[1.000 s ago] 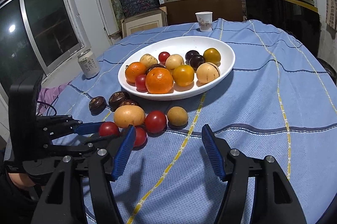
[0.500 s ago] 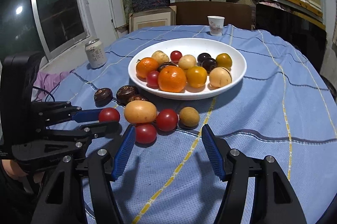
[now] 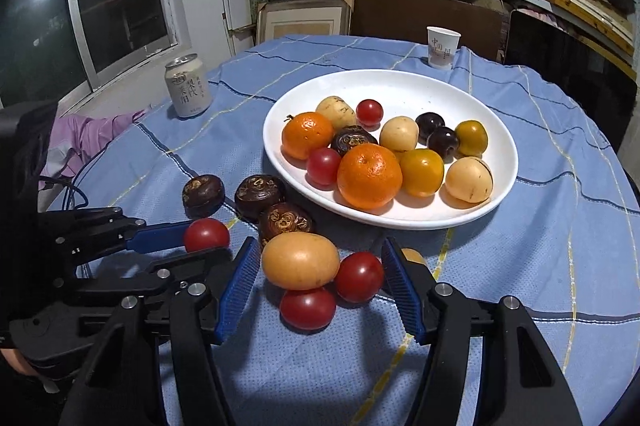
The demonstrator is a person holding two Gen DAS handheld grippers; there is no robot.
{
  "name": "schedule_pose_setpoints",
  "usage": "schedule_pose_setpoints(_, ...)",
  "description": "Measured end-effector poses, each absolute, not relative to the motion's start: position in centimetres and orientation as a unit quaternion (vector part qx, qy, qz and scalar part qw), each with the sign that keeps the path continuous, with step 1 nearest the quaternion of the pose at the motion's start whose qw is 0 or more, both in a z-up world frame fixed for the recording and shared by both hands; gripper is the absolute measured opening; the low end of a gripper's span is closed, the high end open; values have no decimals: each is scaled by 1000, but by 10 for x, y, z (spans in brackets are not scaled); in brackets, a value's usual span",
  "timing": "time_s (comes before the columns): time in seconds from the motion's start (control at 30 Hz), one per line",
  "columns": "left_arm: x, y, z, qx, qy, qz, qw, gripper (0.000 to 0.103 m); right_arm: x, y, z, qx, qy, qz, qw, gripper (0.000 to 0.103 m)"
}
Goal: Organize fruits
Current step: 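Grasp another red cherry tomato with the left tool while the right tool reaches toward a yellow egg-shaped fruit, then grasp the large pale orange egg-shaped fruit with the right tool while the left tool holds the tomato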
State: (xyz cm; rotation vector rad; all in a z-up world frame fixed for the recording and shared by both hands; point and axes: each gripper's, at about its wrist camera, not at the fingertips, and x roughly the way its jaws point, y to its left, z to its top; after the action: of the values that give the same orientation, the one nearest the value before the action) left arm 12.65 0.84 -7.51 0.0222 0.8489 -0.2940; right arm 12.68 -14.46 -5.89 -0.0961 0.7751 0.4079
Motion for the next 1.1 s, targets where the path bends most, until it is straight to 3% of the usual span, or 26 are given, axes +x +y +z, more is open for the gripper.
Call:
schedule_pose_setpoints(0.33, 128, 14, -76, 2, 414, -129, 901, 28, 128, -135, -66, -62, 385, 205, 898, 57)
schedule_pose_setpoints(0.43, 127, 11, -75, 6, 413, -131, 901, 29, 125, -132, -66, -68, 381, 213, 897, 42)
schedule_pose_setpoints(1.1, 127, 10, -75, 4, 414, -133, 901, 29, 111, -152, -59, -50, 360, 203, 909, 42)
